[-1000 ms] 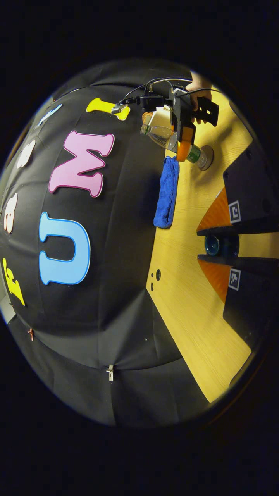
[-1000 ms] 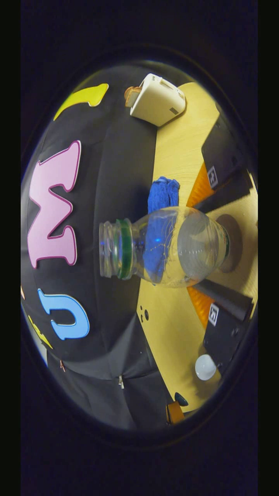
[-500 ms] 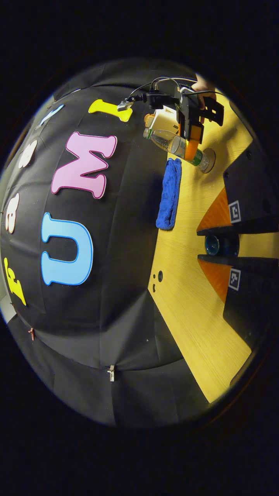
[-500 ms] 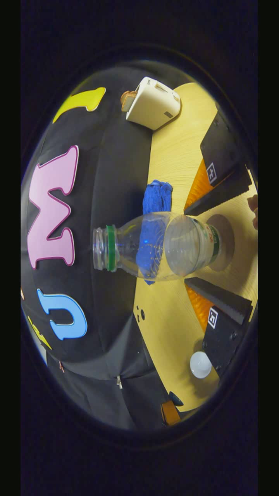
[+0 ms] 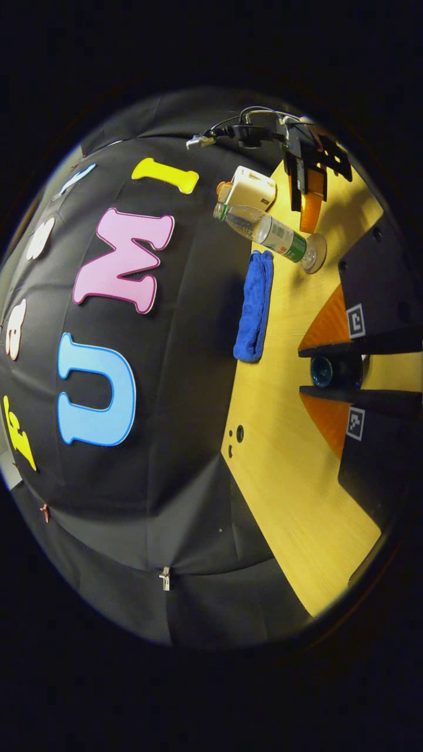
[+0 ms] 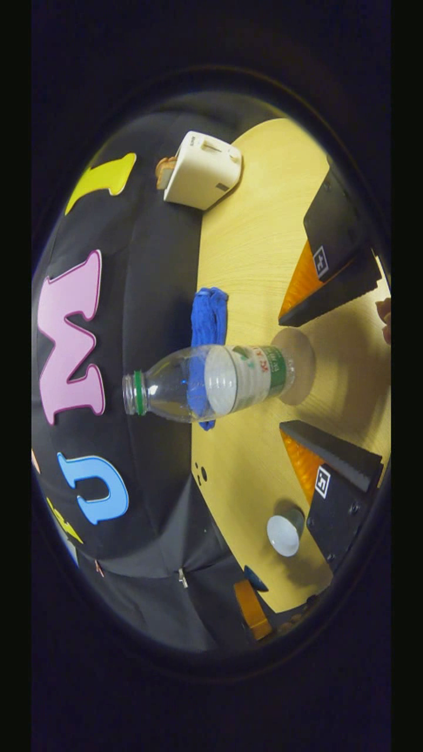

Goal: Open the teacup lid with one hand, grasp the water bottle and pour water into the teacup with the other hand; after pouring, place the water bottle on the coaster and then close the teacup lid.

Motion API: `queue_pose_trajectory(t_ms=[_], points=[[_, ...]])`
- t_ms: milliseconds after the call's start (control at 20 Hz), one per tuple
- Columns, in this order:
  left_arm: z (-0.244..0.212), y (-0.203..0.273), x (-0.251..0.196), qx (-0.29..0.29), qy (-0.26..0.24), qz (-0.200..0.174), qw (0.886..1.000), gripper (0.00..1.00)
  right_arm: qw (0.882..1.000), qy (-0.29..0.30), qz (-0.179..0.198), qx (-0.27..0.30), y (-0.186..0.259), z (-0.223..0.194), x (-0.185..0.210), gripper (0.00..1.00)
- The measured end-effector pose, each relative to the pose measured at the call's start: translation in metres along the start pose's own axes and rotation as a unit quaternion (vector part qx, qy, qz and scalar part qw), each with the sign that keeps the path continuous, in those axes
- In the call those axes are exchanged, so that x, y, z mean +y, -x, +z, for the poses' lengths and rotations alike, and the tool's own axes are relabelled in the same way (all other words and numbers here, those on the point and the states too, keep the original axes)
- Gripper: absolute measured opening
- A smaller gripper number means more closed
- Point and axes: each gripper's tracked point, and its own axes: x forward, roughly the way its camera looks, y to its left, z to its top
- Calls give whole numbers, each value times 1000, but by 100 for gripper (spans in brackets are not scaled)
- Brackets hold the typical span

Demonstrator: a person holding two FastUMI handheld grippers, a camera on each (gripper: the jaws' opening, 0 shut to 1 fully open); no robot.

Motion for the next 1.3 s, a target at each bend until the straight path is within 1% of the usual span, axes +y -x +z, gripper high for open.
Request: queue_pose_trajectory(t_ms=[200, 300, 500, 700, 750, 800, 900, 950, 1000, 1050, 1100, 1250, 1300], points=[[-18, -13, -17, 14, -3, -15, 1000, 28, 999, -42, -1, 7, 25, -5, -10, 99], [-27, -18, -24, 20, -5, -20, 1000, 28, 999, -39, -14, 9, 33, -6, -23, 99], [-41, -25, -33, 28, -13, -26, 999, 28, 998, -56, -18, 11, 40, -4, -35, 99], [-49, -29, -38, 31, -21, -30, 999, 29, 998, -56, -20, 8, 42, -3, -36, 99], [-51, -30, -38, 32, -22, -29, 999, 26, 998, -54, -18, 10, 42, -5, -36, 99], [-52, -31, -39, 34, -23, -29, 999, 29, 998, -54, -16, 13, 42, -7, -34, 99], [-56, -31, -42, 38, -23, -30, 999, 30, 998, -54, -14, 16, 43, -10, -31, 99], [-58, -33, -42, 39, -25, -29, 999, 30, 998, -54, -12, 16, 43, -9, -31, 99], [-57, -33, -42, 37, -29, -27, 999, 28, 998, -55, -10, 17, 44, -10, -29, 99], [-58, -35, -43, 39, -33, -27, 998, 32, 998, -55, -10, 20, 44, -9, -30, 99], [-58, -34, -44, 42, -36, -26, 998, 31, 998, -56, -10, 20, 45, -8, -30, 99], [-49, -27, -44, 38, -43, -28, 998, 41, 999, -50, -16, 11, 49, 9, -34, 99], [-41, -24, -44, 33, -45, -27, 998, 60, 999, -47, -19, 8, 54, 14, -34, 99]])
